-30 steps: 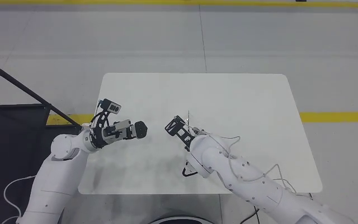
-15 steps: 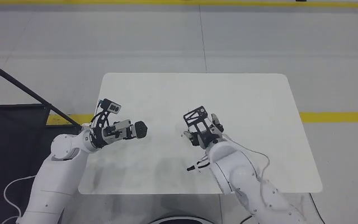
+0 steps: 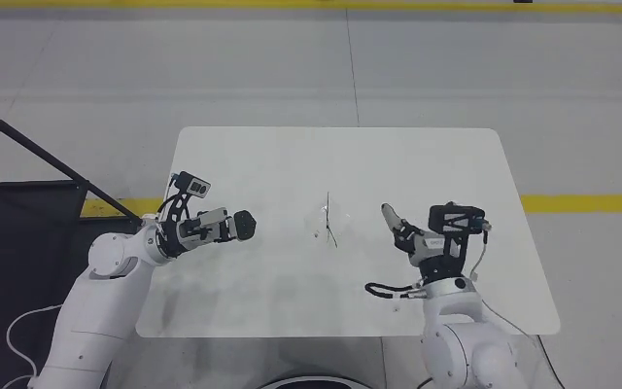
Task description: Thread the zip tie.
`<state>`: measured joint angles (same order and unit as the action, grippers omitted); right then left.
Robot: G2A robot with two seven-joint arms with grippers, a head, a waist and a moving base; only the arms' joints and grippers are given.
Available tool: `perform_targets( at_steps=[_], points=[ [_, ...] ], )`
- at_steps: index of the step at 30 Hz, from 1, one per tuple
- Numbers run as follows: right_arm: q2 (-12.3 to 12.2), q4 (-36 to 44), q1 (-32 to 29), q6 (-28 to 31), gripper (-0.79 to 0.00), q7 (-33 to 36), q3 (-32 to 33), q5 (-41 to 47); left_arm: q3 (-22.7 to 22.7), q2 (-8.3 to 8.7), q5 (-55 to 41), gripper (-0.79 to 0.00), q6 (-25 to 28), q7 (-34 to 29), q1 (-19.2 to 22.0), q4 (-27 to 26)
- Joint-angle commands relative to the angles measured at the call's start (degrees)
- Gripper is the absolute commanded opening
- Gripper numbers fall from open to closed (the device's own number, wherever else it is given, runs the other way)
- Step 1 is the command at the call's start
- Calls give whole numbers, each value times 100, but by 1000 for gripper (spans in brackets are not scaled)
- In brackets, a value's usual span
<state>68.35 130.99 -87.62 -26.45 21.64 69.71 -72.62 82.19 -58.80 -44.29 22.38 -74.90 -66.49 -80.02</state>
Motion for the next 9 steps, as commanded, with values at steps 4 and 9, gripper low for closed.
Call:
perform_targets(
  at_steps=[4, 9],
  points=[
    [-5, 39, -142, 146, -1, -181, 210, 303, 0, 0, 0, 0, 0, 0, 0, 0],
    [-5, 35, -125, 124, -1, -159, 173, 244, 0, 0, 0, 0, 0, 0, 0, 0]
  ],
)
